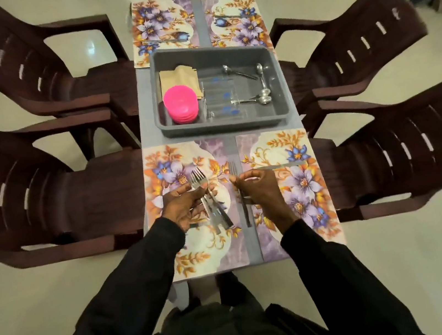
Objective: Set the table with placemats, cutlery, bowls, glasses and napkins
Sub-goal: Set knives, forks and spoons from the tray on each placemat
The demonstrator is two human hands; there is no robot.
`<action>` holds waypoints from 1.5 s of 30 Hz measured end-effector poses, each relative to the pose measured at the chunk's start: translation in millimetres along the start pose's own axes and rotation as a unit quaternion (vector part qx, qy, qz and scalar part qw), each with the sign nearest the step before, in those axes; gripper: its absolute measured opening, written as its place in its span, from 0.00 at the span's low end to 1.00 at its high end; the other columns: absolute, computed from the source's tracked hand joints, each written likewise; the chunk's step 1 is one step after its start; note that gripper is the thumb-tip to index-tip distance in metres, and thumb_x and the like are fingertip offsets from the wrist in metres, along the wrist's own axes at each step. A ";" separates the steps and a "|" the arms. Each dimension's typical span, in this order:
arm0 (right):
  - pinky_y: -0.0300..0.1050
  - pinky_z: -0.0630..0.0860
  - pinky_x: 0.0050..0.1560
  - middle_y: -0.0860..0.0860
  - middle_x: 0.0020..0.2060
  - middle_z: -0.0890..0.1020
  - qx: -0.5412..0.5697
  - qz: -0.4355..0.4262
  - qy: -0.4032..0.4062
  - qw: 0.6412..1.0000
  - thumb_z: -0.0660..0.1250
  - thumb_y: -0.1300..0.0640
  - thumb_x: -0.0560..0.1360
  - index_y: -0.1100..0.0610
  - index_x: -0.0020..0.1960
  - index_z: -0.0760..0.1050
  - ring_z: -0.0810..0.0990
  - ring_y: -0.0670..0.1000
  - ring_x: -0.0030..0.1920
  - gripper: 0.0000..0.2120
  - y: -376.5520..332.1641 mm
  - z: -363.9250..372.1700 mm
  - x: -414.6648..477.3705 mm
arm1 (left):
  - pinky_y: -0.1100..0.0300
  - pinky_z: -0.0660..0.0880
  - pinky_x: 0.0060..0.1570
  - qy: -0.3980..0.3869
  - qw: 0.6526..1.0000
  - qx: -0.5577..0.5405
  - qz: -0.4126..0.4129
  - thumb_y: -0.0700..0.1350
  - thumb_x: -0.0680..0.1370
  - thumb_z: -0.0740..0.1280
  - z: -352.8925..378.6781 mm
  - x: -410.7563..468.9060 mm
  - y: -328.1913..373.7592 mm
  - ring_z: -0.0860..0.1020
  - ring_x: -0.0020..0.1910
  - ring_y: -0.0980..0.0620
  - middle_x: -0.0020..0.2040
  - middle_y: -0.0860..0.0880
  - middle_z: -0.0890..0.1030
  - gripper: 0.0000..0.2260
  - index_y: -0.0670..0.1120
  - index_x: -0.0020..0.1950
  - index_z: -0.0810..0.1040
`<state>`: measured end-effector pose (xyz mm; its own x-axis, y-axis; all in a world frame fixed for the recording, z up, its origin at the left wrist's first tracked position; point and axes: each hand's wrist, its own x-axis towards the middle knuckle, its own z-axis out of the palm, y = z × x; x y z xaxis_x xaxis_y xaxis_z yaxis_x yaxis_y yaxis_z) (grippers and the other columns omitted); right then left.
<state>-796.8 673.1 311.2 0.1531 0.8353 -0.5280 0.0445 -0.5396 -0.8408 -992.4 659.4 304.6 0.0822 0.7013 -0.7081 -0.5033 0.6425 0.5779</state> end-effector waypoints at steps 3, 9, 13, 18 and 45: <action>0.40 0.73 0.28 0.60 0.32 0.82 0.039 0.025 0.006 0.999 0.75 0.58 0.76 0.64 0.45 0.80 0.78 0.53 0.27 0.09 34.2 1.8 -23.2 | 0.62 0.82 0.36 -0.003 1.000 0.026 -0.007 0.35 0.79 0.70 -13.3 -19.5 -20.4 0.86 0.39 0.53 0.43 0.45 0.87 0.06 0.39 0.54 0.82; 0.37 0.75 0.30 0.57 0.34 0.84 -0.034 0.075 -0.039 0.996 0.66 0.68 0.76 0.66 0.50 0.80 0.79 0.48 0.29 0.05 75.2 -14.3 -58.7 | 0.60 0.83 0.41 0.020 0.999 0.020 -0.039 0.36 0.78 0.71 -29.3 -38.8 -65.4 0.87 0.44 0.50 0.47 0.44 0.88 0.09 0.39 0.57 0.83; 0.39 0.80 0.36 0.60 0.38 0.85 -0.027 0.075 -0.104 0.991 0.69 0.72 0.75 0.66 0.52 0.80 0.81 0.51 0.33 0.08 90.9 -42.7 -63.7 | 0.63 0.82 0.39 0.025 0.999 0.023 -0.033 0.37 0.79 0.70 -23.7 -51.5 -92.4 0.86 0.42 0.54 0.45 0.46 0.88 0.07 0.40 0.57 0.82; 0.41 0.81 0.37 0.60 0.39 0.87 -0.060 0.075 -0.113 0.989 0.72 0.69 0.74 0.64 0.47 0.81 0.84 0.53 0.36 0.03 110.3 -99.3 -56.5 | 0.61 0.83 0.41 0.066 0.998 -0.022 -0.013 0.36 0.78 0.71 -2.8 -63.1 -131.6 0.87 0.46 0.50 0.50 0.41 0.87 0.09 0.39 0.58 0.83; 0.35 0.73 0.38 0.50 0.36 0.87 -0.456 -0.142 -0.180 0.860 0.73 0.66 0.72 0.58 0.40 0.87 0.81 0.41 0.36 0.06 179.8 -233.1 36.6 | 0.52 0.81 0.58 0.171 0.980 -0.096 0.041 0.37 0.74 0.73 51.3 -121.0 -248.9 0.83 0.58 0.41 0.58 0.37 0.84 0.18 0.36 0.64 0.80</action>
<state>-553.1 582.1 168.6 -0.2999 0.8372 -0.4573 0.8100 -0.0298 -0.5856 -832.9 430.5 267.3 -0.2424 0.5822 -0.7761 -0.6507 0.4957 0.5752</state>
